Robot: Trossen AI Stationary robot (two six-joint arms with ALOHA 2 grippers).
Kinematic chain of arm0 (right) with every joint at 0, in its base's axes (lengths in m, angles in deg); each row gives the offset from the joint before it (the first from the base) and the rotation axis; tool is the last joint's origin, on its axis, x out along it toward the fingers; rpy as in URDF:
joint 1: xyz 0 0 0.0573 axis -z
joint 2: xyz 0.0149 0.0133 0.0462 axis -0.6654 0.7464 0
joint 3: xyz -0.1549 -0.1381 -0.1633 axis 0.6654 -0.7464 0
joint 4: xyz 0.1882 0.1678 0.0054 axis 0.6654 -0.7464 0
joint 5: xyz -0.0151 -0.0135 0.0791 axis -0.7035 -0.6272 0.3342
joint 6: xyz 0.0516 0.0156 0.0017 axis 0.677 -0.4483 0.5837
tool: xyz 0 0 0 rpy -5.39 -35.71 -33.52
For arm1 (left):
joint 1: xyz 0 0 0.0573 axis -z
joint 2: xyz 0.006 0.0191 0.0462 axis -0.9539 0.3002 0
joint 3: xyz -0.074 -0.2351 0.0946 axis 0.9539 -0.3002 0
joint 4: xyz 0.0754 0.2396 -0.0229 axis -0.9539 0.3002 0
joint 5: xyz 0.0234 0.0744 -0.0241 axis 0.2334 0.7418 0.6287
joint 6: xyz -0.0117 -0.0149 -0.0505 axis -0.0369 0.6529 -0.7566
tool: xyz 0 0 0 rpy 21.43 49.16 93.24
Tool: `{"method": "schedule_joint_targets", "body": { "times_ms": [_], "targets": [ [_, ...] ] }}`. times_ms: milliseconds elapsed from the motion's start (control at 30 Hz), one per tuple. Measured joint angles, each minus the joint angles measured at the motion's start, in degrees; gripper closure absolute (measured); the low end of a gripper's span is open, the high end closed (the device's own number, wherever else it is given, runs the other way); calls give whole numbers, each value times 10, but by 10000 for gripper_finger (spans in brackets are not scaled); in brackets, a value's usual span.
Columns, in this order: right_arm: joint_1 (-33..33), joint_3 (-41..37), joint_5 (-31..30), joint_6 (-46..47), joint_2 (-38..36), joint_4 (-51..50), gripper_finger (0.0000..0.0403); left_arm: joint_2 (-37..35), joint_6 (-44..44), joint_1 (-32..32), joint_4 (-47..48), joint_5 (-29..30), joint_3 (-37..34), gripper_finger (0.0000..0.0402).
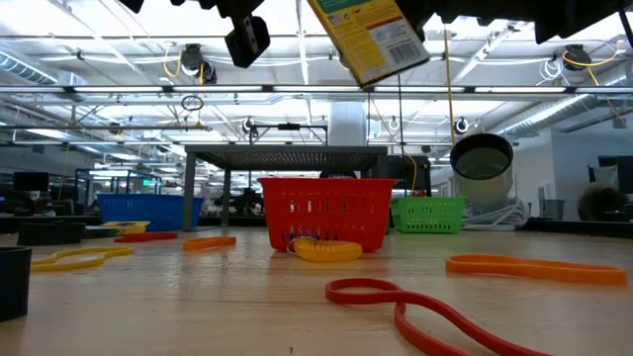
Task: Pick & Place Office Desk Supplies
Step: Put the bottom left yellow crayon box into the green basket
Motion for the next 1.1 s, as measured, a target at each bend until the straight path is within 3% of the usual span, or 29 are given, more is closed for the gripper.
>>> {"method": "schedule_joint_targets", "body": {
  "times_ms": [133, 367, 700, 900, 1100],
  "targets": [
    [-17, 0, -46, -16, 0, 0, 394, 0, 0, -1, 0, -2, 0, 401],
    [-28, 0, -54, -30, -2, 4, 400, 0, -9, -1, -9, -2, 0, 391],
    [-27, 0, -69, -43, -29, -11, 402, -1, -19, -1, -57, -2, 0, 321],
    [-27, 0, -144, -69, -113, -130, 402, -1, -2, -1, -106, 6, 0, 270],
    [-27, 0, -250, -97, -231, -285, 402, -1, -1, -1, -77, 7, 0, 253]
  ]
}}
